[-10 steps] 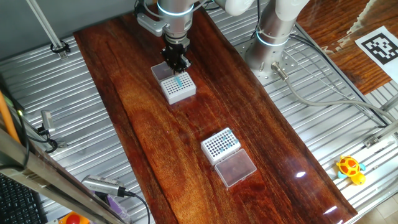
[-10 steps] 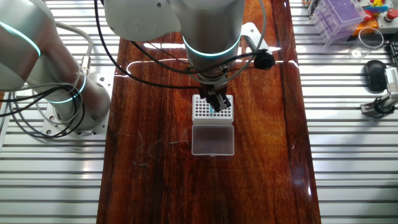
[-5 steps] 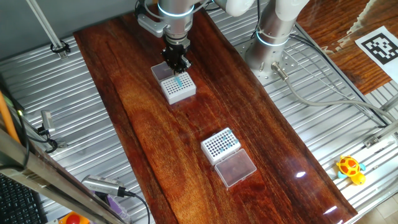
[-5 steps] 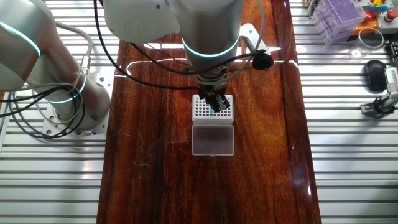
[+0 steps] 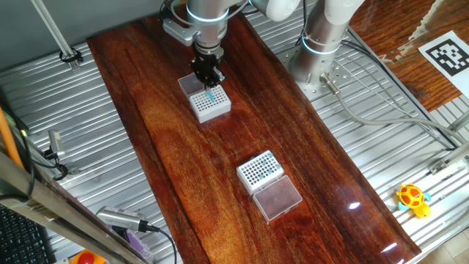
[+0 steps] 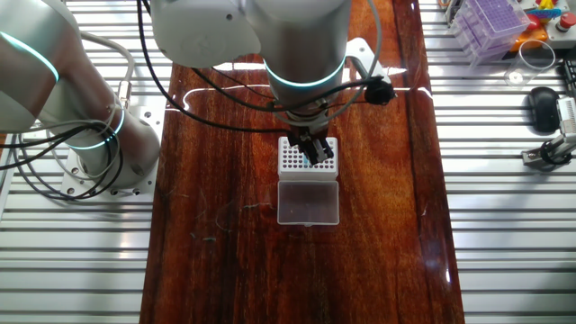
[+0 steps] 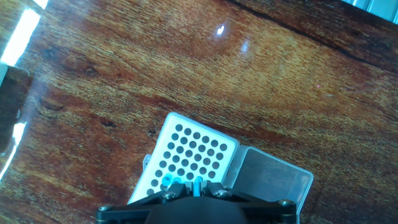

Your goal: Transfer all medium pipette tips from one holder to another

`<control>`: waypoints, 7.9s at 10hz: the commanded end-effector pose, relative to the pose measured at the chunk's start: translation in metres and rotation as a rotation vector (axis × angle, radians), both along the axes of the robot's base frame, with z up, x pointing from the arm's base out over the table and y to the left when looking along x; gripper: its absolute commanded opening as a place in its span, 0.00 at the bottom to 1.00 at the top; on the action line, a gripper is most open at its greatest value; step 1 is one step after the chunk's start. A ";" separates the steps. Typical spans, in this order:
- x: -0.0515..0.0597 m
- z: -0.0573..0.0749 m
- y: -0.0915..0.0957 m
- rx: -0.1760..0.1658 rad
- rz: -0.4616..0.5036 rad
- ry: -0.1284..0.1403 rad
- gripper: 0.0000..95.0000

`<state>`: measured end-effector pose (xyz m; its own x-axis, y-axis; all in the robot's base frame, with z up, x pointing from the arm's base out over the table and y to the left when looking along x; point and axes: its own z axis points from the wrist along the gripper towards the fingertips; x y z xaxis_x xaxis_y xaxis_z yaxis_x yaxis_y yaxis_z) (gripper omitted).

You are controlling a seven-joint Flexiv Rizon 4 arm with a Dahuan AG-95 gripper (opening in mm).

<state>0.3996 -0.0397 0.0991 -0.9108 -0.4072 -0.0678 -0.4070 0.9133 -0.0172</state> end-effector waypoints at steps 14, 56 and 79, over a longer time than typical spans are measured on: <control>0.002 0.001 -0.001 0.009 0.007 0.003 0.20; -0.009 0.007 0.314 0.017 -0.164 0.092 0.20; -0.009 -0.018 0.334 0.038 -0.156 0.074 0.20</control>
<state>0.3909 0.2950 0.0796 -0.9655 -0.2601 -0.0105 -0.2603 0.9645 0.0442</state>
